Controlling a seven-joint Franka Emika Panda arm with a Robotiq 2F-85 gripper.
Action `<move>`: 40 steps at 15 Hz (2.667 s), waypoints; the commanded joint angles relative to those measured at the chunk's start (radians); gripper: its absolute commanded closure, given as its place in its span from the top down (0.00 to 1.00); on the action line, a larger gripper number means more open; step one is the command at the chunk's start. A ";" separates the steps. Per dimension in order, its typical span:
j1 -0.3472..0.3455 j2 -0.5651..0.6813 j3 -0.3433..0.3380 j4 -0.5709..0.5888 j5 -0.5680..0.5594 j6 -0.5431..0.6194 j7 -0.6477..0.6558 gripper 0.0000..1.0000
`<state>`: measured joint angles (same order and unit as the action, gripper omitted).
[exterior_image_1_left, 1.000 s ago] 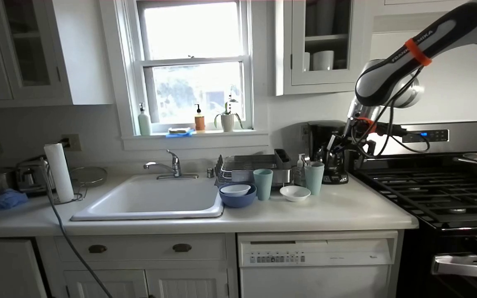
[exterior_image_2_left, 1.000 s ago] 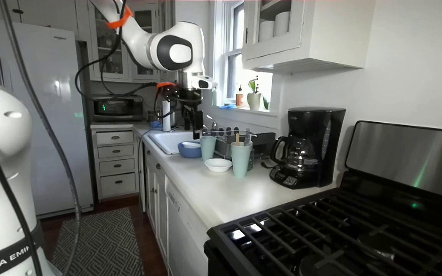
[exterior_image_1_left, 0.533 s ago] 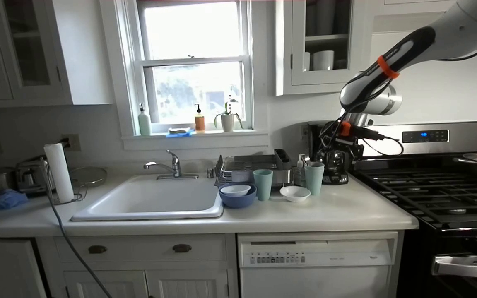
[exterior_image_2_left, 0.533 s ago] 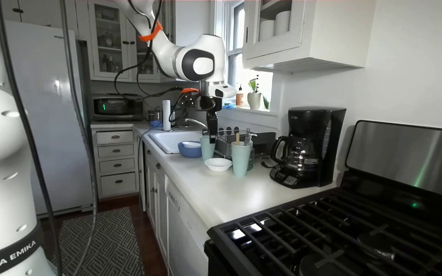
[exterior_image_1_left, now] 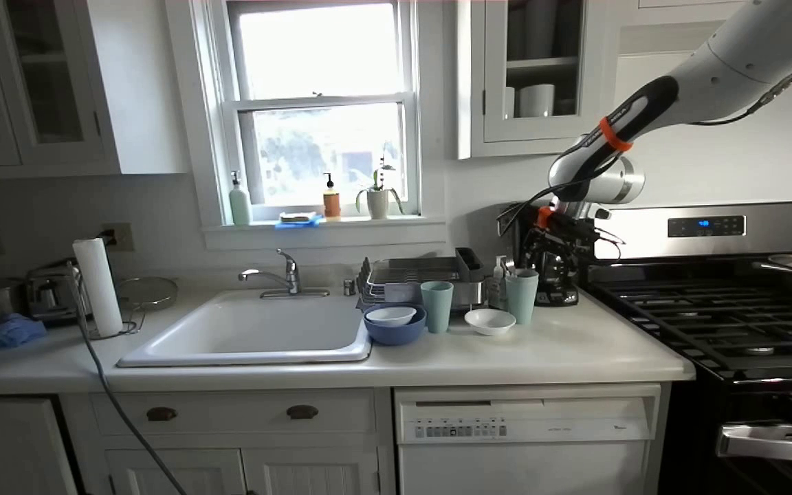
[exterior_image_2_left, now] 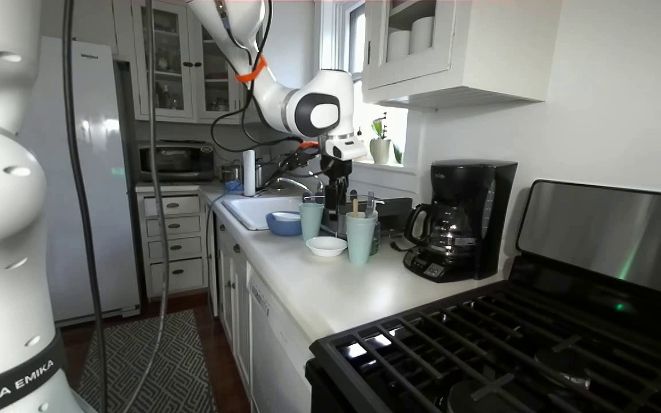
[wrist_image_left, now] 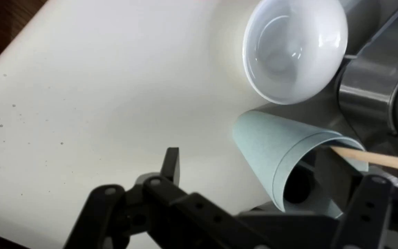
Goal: Pick up the two stacked cups and put them in the white bowl
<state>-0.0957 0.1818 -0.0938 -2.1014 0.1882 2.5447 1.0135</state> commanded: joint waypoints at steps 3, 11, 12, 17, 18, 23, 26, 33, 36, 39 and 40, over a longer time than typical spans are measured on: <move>0.051 0.099 -0.061 0.067 -0.029 0.094 0.306 1.00; 0.135 0.173 -0.147 0.121 -0.194 0.097 0.611 1.00; 0.141 0.177 -0.151 0.127 -0.208 0.091 0.630 1.00; 0.149 0.179 -0.143 0.138 -0.236 0.073 0.633 0.71; 0.150 0.178 -0.142 0.138 -0.240 0.070 0.629 0.66; 0.156 0.185 -0.145 0.137 -0.284 0.078 0.622 0.32; 0.151 0.174 -0.133 0.125 -0.283 0.086 0.601 0.09; 0.145 0.070 -0.117 0.048 -0.283 0.089 0.499 0.05; 0.160 0.002 -0.134 0.006 -0.339 0.073 0.493 0.05; 0.147 -0.075 -0.105 -0.037 -0.370 0.037 0.452 0.05; 0.145 -0.097 -0.094 -0.047 -0.377 0.024 0.438 0.05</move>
<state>0.0524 0.1908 -0.2130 -2.0792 -0.1471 2.6028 1.4809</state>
